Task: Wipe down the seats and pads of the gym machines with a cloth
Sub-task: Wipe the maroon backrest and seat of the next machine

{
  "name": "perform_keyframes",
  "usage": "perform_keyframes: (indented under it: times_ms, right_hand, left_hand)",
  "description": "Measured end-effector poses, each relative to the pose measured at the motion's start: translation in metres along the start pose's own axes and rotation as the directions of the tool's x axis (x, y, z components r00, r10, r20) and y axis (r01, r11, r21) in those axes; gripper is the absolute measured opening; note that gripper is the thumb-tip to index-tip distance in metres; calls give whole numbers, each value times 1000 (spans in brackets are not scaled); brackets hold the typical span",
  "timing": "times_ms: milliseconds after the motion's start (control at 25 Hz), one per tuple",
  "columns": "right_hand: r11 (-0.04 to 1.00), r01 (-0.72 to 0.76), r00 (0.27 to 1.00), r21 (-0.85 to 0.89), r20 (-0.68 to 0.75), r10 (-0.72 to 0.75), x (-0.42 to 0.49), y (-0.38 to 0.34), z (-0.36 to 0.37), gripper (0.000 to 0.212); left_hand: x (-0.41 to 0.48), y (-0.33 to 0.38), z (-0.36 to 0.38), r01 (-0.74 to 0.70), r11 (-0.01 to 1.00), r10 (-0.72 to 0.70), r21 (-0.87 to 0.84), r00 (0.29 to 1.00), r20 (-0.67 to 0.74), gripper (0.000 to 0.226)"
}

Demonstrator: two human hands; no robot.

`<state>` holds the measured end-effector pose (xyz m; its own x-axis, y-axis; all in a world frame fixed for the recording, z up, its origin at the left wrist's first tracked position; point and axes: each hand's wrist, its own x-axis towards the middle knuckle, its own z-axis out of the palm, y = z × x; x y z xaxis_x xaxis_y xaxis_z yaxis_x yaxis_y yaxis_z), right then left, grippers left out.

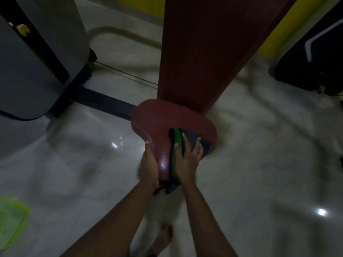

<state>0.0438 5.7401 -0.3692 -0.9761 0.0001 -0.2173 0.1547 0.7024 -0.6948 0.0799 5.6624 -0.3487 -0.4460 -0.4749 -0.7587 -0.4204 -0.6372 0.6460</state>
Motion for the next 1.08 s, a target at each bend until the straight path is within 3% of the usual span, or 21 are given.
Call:
perform_keyframes:
  times_ms: [80, 160, 240, 320, 360, 520, 680, 840, 920, 1000, 1080]
  right_hand:
    - [988, -148, 989, -53, 17, 149, 27, -6, -7, 46]
    - [976, -179, 982, -122, 31, 184, 27, -15, -6, 45]
    - [977, -24, 997, -214, 66, 39, 3, -19, -3, 47]
    - [928, 212, 975, -306, 131, -180, -24, -20, -3, 56]
    - [875, 327, 942, -357, 200, -271, -32, -20, -4, 58]
    - [591, 695, 708, -409, 534, -463, -9, -37, -9, 58]
    - [425, 867, 453, -262, 770, -450, 46, -66, 6, 66]
    - [282, 954, 233, -106, 853, -467, 89, -85, 34, 63]
    - [201, 977, 157, -66, 863, -480, 107, -94, 51, 64]
    - [147, 989, 106, -37, 861, -497, 121, -102, 67, 64]
    - [180, 983, 121, -30, 843, -524, 132, -107, 78, 68]
  left_hand:
    - [5, -9, -4, -5, 999, 7, -32, 997, 76, 71]
    - [13, -14, -7, 13, 995, 0, -102, 993, 121, 89]
    - [-3, 3, -9, 56, 985, -21, -163, 978, 208, 84]
    - [-19, 20, -9, 76, 973, -28, -216, 975, 218, 62]
    - [-16, 18, -12, 101, 965, -50, -243, 977, 209, 60]
    - [-4, 13, -20, 205, 921, -160, -331, 974, 158, 93]
    - [3, 16, -10, 148, 923, -150, -356, 988, 22, 89]
    - [25, 5, 3, 113, 987, -128, -116, 983, -129, 129]
    - [18, 19, 8, 131, 991, -123, 32, 977, -174, 120]
    - [14, 26, 13, 114, 976, -63, 186, 964, -259, 90]
    - [13, 24, 15, 146, 952, -58, 268, 949, -310, 74]
